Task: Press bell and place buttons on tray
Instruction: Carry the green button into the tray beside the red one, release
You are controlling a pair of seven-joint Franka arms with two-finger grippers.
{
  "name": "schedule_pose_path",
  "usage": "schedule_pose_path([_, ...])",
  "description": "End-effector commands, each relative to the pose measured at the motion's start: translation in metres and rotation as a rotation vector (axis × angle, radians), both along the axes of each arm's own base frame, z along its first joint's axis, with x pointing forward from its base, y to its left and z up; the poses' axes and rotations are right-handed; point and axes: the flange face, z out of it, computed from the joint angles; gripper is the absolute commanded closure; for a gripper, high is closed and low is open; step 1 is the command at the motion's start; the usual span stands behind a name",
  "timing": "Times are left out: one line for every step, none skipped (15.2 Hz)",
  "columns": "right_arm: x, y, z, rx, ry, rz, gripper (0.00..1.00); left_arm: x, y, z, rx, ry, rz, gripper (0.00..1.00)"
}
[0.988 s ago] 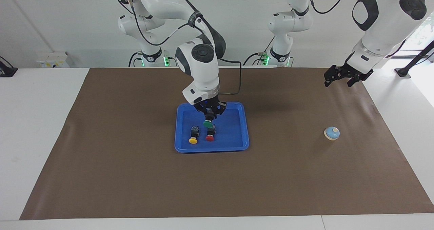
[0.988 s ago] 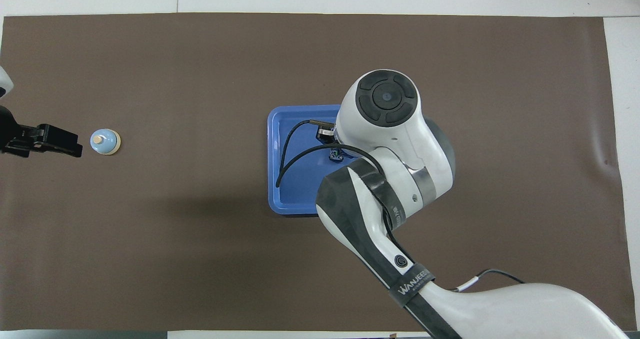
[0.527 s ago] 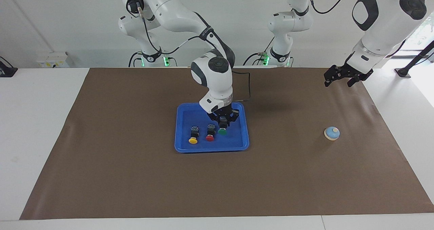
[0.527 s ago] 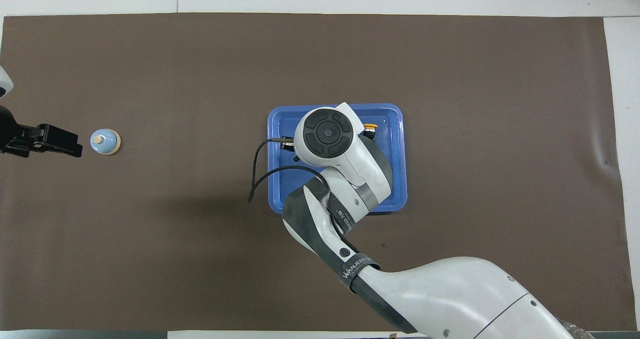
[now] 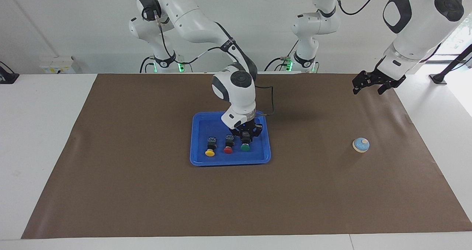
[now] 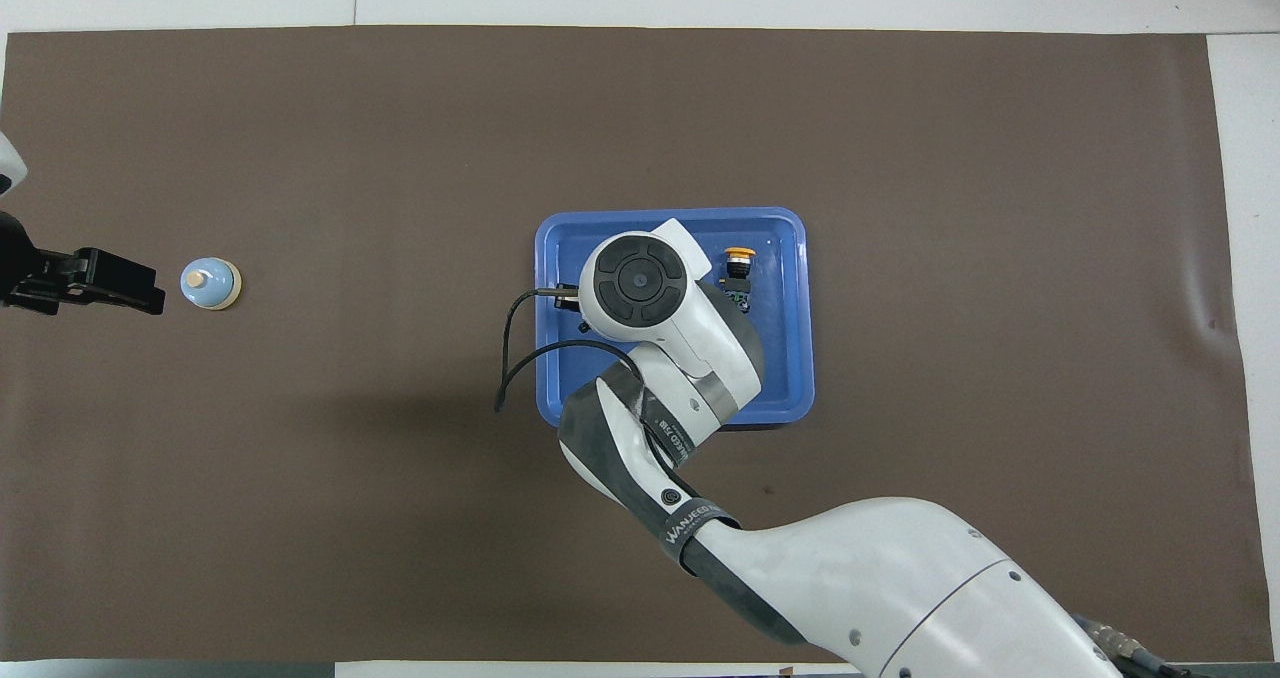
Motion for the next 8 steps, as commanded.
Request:
schedule_pose_path([-0.002,0.001,0.004,0.001,0.003,-0.028,0.00,-0.004,0.002,0.006,0.011,0.000,0.010,0.00])
schedule_pose_path([-0.006,0.006,0.007,-0.003,0.008,-0.024,0.00,-0.004,0.002,0.006,0.011,0.000,0.010,0.00])
schedule_pose_path([-0.005,0.005,0.013,-0.005,0.014,-0.035,0.00,-0.004,0.002,0.006,0.011,0.000,0.010,0.00])
schedule_pose_path([-0.003,0.001,0.020,-0.011,0.023,-0.047,0.00,-0.004,0.002,0.006,0.011,-0.001,0.010,0.00])
schedule_pose_path([0.001,-0.004,0.034,-0.019,0.034,-0.058,0.00,-0.004,0.002,0.006,0.011,0.000,0.010,0.00])
schedule_pose_path([0.008,-0.009,0.046,-0.029,0.054,-0.071,0.00,-0.004,0.002,0.006,0.011,0.000,0.010,0.00])
schedule_pose_path([0.016,-0.017,0.062,-0.034,0.072,-0.089,0.00,-0.004,0.002,0.006,0.011,0.000,0.010,0.00])
schedule_pose_path([0.025,-0.028,0.079,-0.035,0.084,-0.108,0.00,-0.004,0.002,0.006,0.011,0.000,0.010,0.00])
